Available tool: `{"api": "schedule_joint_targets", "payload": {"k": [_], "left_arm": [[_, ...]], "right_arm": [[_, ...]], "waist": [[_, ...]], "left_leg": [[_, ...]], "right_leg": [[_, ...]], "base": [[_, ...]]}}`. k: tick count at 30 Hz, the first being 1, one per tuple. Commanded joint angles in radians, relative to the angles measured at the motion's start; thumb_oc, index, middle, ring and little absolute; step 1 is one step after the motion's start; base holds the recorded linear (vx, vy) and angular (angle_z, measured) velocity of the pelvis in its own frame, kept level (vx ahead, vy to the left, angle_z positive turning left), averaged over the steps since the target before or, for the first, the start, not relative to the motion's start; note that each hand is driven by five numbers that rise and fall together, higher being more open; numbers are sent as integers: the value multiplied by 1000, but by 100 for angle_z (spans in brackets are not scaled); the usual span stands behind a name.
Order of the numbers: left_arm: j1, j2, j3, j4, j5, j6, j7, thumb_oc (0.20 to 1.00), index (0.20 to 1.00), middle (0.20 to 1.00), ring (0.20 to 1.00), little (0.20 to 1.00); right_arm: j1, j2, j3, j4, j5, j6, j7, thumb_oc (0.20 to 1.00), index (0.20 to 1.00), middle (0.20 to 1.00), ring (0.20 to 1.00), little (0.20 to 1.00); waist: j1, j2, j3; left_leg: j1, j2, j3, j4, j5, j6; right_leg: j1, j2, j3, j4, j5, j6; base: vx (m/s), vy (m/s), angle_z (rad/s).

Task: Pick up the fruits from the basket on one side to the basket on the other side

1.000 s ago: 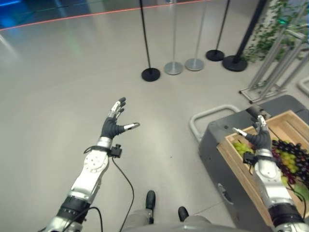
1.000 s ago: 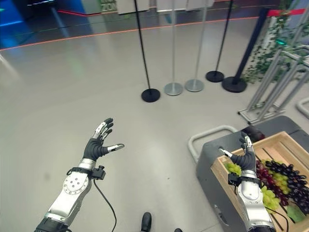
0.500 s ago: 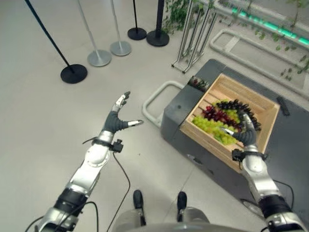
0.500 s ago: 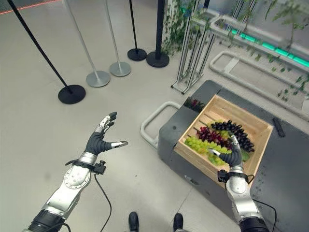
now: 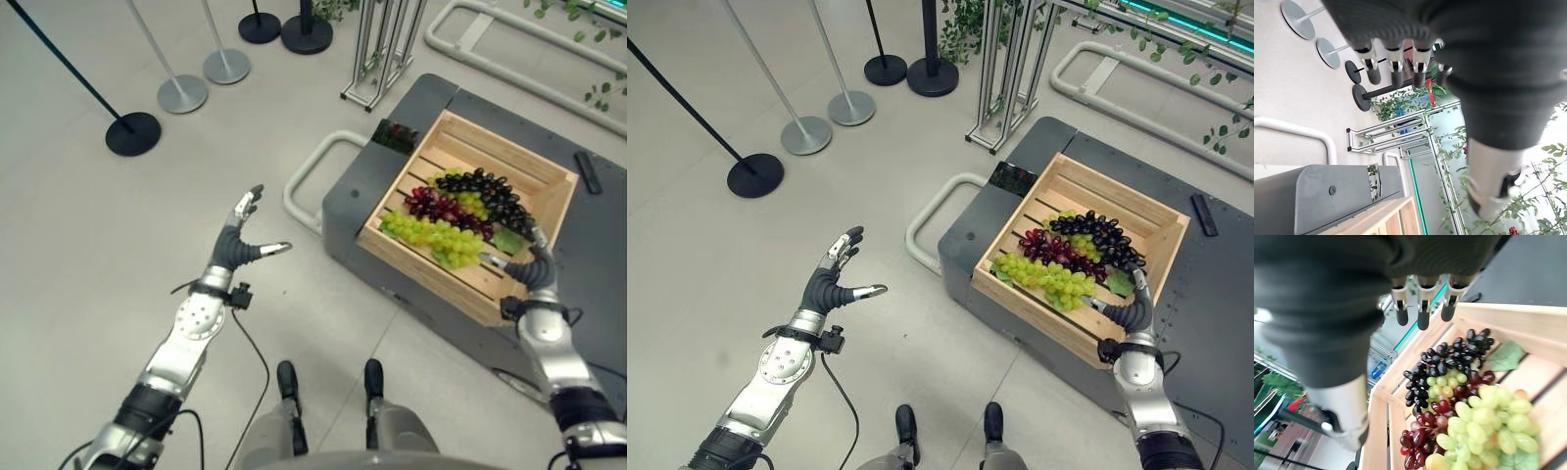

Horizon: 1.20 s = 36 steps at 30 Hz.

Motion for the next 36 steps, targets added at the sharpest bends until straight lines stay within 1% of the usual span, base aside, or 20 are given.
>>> {"api": "schedule_joint_targets", "payload": {"k": [1,2,5,8,9,11,13,14,15,16,17,19,20,22,23,24,25,28,32,36], "left_arm": [[-5,-17,49,-49,-56,-64,0,1000,1000,1000,1000,1000],[3,-23,52,-51,-61,-66,3,1000,1000,1000,1000,1000],[10,-30,48,-54,-79,-65,-2,1000,1000,1000,1000,1000],[24,-29,52,-60,-71,-60,0,1000,1000,1000,1000,1000],[28,-27,47,-62,-66,-56,3,1000,1000,1000,1000,1000],[33,-20,54,-78,-67,-52,2,1000,1000,1000,1000,1000],[38,-22,51,-79,-62,-53,4,1000,1000,1000,1000,1000],[40,-18,50,-77,-61,-54,0,1000,1000,1000,1000,1000],[35,-10,52,-86,-61,-53,2,1000,1000,1000,1000,1000],[35,-9,53,-86,-62,-53,2,1000,1000,1000,1000,1000],[34,6,51,-102,-63,-54,4,1000,1000,1000,1000,1000],[27,8,49,-104,-64,-53,6,1000,1000,1000,1000,1000],[22,11,45,-103,-65,-55,6,1000,1000,1000,1000,1000],[23,6,46,-107,-88,-57,2,1000,1000,1000,1000,1000],[13,5,39,-118,-120,-65,-2,1000,1000,1000,1000,1000],[12,4,41,-117,-122,-65,-3,1000,1000,1000,1000,1000],[-4,3,39,-126,-134,-70,1,1000,1000,1000,1000,1000],[-14,9,40,-157,-139,-71,-6,1000,1000,1000,1000,1000],[-45,-7,28,-177,-162,-81,19,1000,1000,1000,1000,1000],[-65,-11,21,-173,-162,-79,35,1000,1000,1000,1000,1000]], "right_arm": [[-58,-66,30,-62,-21,-34,-17,1000,1000,1000,1000,1000],[-58,-69,31,-66,-21,-40,-14,1000,1000,1000,1000,1000],[-46,-71,25,-53,-24,-32,-10,1000,1000,1000,1000,1000],[-33,-73,24,-39,-32,-21,-12,1000,1000,1000,1000,1000],[-20,-66,23,-15,-20,-21,-20,1000,1000,1000,1000,1000],[4,-65,24,-14,-34,-14,-13,1000,1000,1000,1000,1000],[10,-55,36,-17,-52,-7,-4,1000,1000,1000,1000,1000],[7,-49,46,-9,-59,-4,5,1000,1000,1000,1000,1000],[18,-33,45,-8,-61,0,19,1000,1000,1000,1000,1000],[19,-32,45,-9,-61,1,19,1000,1000,1000,1000,1000],[0,-14,67,0,-53,5,36,1000,1000,1000,1000,1000],[-7,-3,77,25,-39,6,44,1000,1000,1000,1000,1000],[-18,1,96,66,-36,16,60,1000,1000,1000,1000,1000],[-38,-1,131,131,-33,25,80,1000,1000,1000,1000,1000],[-57,-21,170,224,-38,41,87,1000,1000,1000,1000,1000],[-63,-22,174,231,-36,38,87,1000,1000,1000,1000,1000],[-74,-23,184,278,-15,46,89,1000,1000,1000,1000,1000],[-82,-33,194,338,-10,48,99,1000,1000,1000,1000,1000],[-151,-89,202,491,34,47,99,1000,1000,1000,1000,1000],[-177,-110,210,571,48,48,106,1000,1000,1000,1000,1000]], "waist": [[14,-30,-10],[35,-44,6],[48,-53,15],[69,-55,-12],[85,-47,-31],[90,-49,-57],[98,-57,-70],[103,-62,-82],[95,-75,-87],[97,-77,-87],[92,-82,-69],[88,-75,-62],[88,-69,-56],[86,-62,-48],[79,-62,-27],[76,-60,-26],[61,-56,-10],[71,-64,6],[87,-24,56],[84,-5,82]], "left_leg": [[-30,22,-67,230,-120,-35],[-82,2,-101,382,-111,-49],[-130,-12,-114,461,-93,-63],[-174,-29,-100,339,-67,-47],[-197,-17,-86,222,10,-50],[-175,4,-60,149,33,-43],[-150,-10,-72,151,19,-27],[-126,-25,-83,144,3,-12],[-86,-34,-55,140,-22,8],[-85,-36,-52,140,-23,10],[-48,-36,-41,147,-53,35],[-32,-33,-40,147,-65,41],[-6,-31,-41,136,-79,45],[25,-34,-45,116,-90,40],[36,-49,-69,112,-101,30],[37,-47,-71,113,-104,29],[47,-47,-97,113,-117,24],[12,-57,-98,143,-127,19],[-90,-63,-129,175,-112,0],[-129,-53,-138,183,-102,-10]], "right_leg": [[-68,23,19,156,-82,7],[-25,16,14,158,-94,-12],[30,11,-16,154,-109,-22],[89,22,-37,99,-108,-9],[132,47,-35,66,-119,-1],[162,48,-47,60,-138,9],[176,37,-50,74,-150,20],[180,29,-45,100,-154,27],[152,16,-56,238,-119,59],[146,13,-53,250,-124,61],[60,-18,-58,414,-32,121],[22,-19,-45,476,-31,129],[-21,-34,-60,490,-32,120],[-46,-62,-94,396,-45,97],[-84,-67,-77,263,-28,83],[-78,-63,-80,254,-26,83],[-115,-55,-29,211,-5,90],[-96,-68,-53,180,-1,86],[-133,-56,-83,167,-3,62],[-164,-53,-92,176,-8,56]], "base": [[142,-272,14],[164,-268,21],[145,-129,33],[199,-16,41],[285,7,27],[325,81,35],[301,131,-2],[412,228,-50],[282,168,-57],[251,224,-37],[73,118,-14],[132,135,-11],[200,125,-17],[239,33,-3],[202,-35,9],[232,-73,21],[121,-37,31],[-7,-80,71],[-103,-80,59],[-35,-53,-7]]}}
